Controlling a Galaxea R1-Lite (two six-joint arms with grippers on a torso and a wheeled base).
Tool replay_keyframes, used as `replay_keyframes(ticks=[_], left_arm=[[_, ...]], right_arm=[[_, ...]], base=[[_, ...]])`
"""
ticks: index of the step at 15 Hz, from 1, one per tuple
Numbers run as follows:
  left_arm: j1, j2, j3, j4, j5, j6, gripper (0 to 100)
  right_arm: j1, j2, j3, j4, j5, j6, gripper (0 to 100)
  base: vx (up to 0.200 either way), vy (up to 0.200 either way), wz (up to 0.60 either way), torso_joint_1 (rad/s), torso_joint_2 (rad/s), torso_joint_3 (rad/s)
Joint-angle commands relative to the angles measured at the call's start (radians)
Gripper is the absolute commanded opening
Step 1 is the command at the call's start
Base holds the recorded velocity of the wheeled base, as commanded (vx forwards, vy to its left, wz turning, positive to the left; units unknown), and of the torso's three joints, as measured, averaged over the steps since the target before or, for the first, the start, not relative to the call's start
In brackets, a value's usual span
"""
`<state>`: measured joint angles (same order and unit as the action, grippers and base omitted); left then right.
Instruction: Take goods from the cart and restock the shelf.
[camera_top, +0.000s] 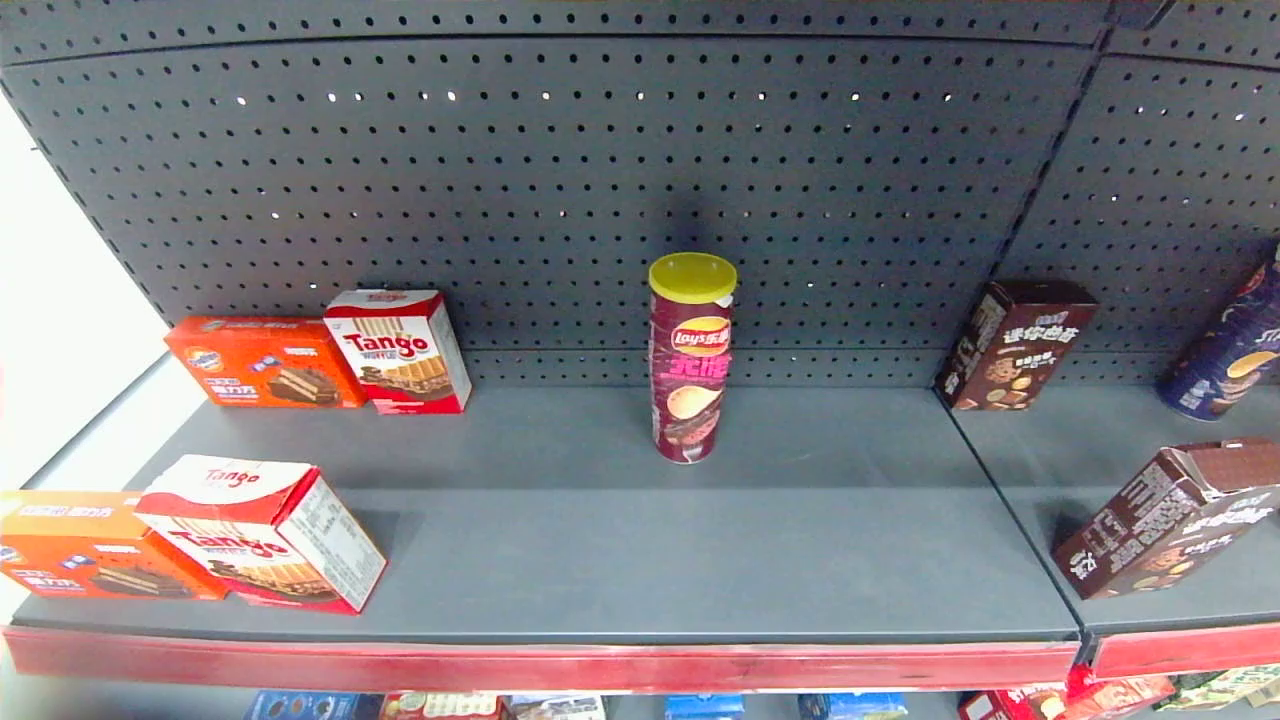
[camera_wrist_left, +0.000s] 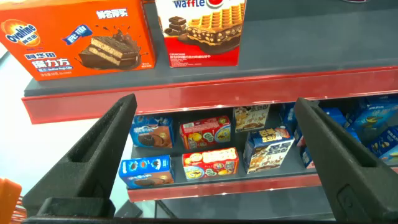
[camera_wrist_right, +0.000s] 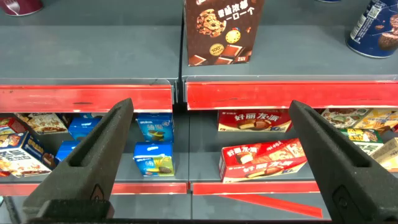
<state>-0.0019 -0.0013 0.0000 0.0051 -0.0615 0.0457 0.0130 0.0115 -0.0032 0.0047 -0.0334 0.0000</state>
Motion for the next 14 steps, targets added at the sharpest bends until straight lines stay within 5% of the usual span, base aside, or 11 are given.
replay_keyframes(ticks=[1,14], left_arm=[[0.000,0.001,0.000,-0.001,0.000,0.000,100],[0.000,0.001,0.000,-0.001,-0.001,0.003,100]], right_arm=[[0.001,0.001,0.000,0.000,0.000,0.000,100],[0.001,0.001,0.000,0.000,0.000,0.000,100]], base=[[0.000,0.000,0.00,0.000,0.00,0.000],[0.000,0.000,0.00,0.000,0.00,0.000]])
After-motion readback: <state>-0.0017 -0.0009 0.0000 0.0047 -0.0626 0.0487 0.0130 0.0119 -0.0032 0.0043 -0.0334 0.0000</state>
